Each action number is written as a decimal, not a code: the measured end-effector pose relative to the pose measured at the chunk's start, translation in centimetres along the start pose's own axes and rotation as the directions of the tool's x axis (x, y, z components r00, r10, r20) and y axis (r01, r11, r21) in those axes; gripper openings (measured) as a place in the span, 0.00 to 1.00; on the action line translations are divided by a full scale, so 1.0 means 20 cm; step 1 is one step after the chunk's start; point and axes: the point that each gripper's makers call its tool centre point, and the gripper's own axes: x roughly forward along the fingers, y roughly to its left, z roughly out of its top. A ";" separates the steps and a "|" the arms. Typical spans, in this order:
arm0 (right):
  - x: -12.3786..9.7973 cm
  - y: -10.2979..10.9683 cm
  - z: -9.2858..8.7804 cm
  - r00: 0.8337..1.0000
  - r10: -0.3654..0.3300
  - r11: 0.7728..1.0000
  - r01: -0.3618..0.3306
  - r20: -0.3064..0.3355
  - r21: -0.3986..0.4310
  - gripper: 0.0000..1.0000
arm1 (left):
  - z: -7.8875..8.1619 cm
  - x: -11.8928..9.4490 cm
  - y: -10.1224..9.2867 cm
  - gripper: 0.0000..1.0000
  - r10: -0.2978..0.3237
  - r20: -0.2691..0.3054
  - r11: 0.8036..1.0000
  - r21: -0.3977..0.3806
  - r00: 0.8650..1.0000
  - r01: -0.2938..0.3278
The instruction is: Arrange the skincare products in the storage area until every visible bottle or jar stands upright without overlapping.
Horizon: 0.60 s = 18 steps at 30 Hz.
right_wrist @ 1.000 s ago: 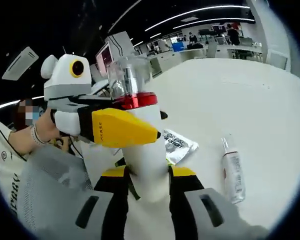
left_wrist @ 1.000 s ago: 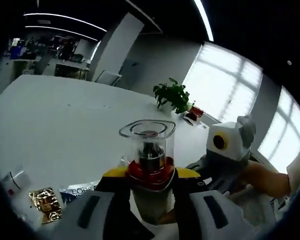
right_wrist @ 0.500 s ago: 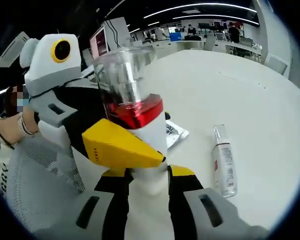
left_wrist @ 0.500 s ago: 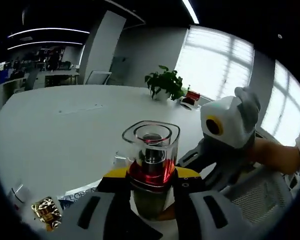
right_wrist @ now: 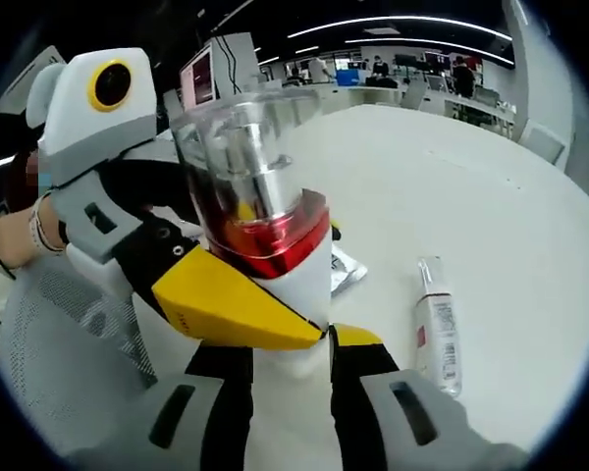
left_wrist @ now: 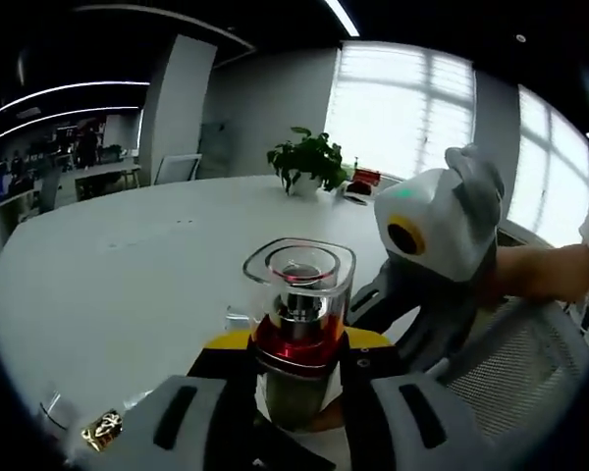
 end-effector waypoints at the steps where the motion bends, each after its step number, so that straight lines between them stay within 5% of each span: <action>1: 0.01 0.00 0.00 1.000 -0.003 1.000 0.003 0.002 -0.008 0.29 | 0.00 0.00 0.00 0.26 -0.002 0.000 1.000 0.009 1.000 0.002; 18: 0.03 -0.07 0.03 0.997 -0.072 0.996 0.074 0.032 -0.045 0.29 | 0.02 0.02 0.01 0.26 -0.052 0.026 0.993 0.110 0.998 0.049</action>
